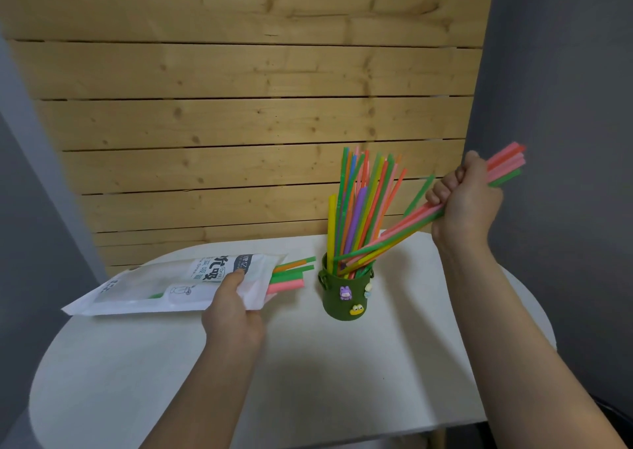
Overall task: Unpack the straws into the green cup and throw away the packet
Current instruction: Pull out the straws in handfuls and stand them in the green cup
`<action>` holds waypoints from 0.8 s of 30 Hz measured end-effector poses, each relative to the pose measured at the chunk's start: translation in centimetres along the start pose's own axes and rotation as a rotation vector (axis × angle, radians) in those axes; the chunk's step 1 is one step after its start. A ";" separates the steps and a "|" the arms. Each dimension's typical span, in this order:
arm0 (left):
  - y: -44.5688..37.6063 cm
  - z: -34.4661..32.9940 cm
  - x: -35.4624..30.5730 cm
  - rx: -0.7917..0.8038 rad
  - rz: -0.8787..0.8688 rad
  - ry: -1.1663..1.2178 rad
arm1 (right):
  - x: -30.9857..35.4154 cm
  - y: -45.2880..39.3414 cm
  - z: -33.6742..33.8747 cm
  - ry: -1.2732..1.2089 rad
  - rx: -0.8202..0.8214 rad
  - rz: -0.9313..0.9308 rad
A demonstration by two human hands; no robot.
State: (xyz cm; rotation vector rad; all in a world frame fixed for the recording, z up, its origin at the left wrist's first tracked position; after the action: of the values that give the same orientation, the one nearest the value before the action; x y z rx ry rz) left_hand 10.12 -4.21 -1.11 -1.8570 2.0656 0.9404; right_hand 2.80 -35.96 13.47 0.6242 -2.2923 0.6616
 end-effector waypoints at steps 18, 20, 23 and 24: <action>-0.5 0.0 -0.2 0.009 -0.015 -0.052 | -6.4 1.7 -6.6 1.088 0.441 0.083; -0.5 0.0 -0.1 0.010 -0.014 -0.047 | -6.7 1.5 -6.2 1.144 0.427 0.078; -0.5 -0.2 0.1 0.023 -0.001 -0.045 | -7.0 1.2 -5.6 1.196 0.407 0.051; -0.6 -0.3 0.2 0.029 0.000 -0.042 | -6.9 1.2 -5.4 1.205 0.404 0.056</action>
State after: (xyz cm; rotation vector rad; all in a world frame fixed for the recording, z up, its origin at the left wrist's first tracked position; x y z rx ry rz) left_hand 10.69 -4.53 -1.17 -1.8070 2.0440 0.9372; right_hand 9.25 -30.07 11.81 0.1979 -1.0602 1.1375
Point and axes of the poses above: each hand's wrist, its own y-axis away from the middle knuckle, its own z-axis out of the back of the hand, x = y × z, the point moved 9 cm from there along -y, towards the middle knuckle, and after that the axes turned 9 degrees about x, right-handed, at the moved point
